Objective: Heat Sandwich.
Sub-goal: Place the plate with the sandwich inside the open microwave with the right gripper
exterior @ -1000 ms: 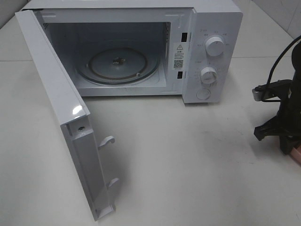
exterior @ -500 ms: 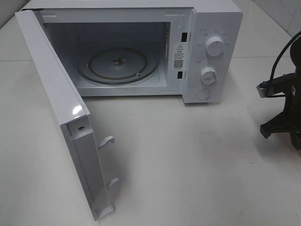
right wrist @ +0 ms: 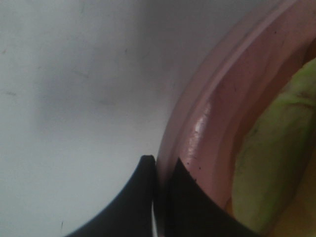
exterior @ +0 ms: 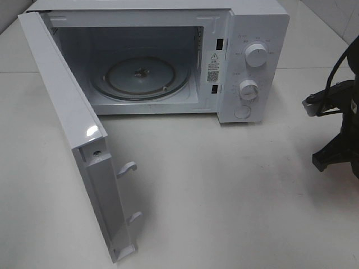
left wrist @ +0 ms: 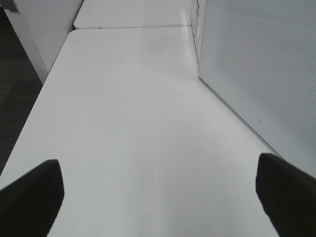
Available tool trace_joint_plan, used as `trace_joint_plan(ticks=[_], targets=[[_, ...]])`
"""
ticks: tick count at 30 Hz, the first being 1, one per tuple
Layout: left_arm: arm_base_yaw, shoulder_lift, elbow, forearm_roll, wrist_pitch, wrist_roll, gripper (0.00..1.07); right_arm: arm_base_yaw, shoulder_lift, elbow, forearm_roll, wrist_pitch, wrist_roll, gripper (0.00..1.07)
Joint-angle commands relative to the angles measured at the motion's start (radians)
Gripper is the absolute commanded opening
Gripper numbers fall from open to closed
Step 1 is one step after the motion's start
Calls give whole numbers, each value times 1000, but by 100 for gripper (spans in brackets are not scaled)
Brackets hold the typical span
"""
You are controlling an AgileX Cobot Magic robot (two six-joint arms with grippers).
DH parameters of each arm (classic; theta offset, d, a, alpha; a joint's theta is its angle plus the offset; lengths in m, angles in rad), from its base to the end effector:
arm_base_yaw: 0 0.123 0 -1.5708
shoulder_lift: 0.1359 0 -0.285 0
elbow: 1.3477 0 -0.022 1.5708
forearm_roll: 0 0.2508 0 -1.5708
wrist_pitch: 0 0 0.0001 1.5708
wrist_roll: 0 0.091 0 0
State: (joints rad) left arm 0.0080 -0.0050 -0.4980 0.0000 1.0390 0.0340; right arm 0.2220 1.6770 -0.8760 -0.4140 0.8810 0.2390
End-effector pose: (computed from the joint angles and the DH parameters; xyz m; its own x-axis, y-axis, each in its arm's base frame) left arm -0.0045 0.0000 0.2785 -0.4339 0.0305 -0.9004 0.0068 0.9995 0.0306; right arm 0.2734 0.0327 0.1656 -0.9679 -0.2513 -0.0092 -0.2361 0.9207 -0.3107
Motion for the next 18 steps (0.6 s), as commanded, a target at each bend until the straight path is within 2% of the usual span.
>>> trace_joint_plan(ticks=[1, 18], targets=[[0, 1, 3, -6, -4, 1, 106, 39, -53, 32, -18, 45, 19, 0], [0, 1, 3, -6, -4, 1, 106, 283, -248, 88, -18, 193, 26, 1]])
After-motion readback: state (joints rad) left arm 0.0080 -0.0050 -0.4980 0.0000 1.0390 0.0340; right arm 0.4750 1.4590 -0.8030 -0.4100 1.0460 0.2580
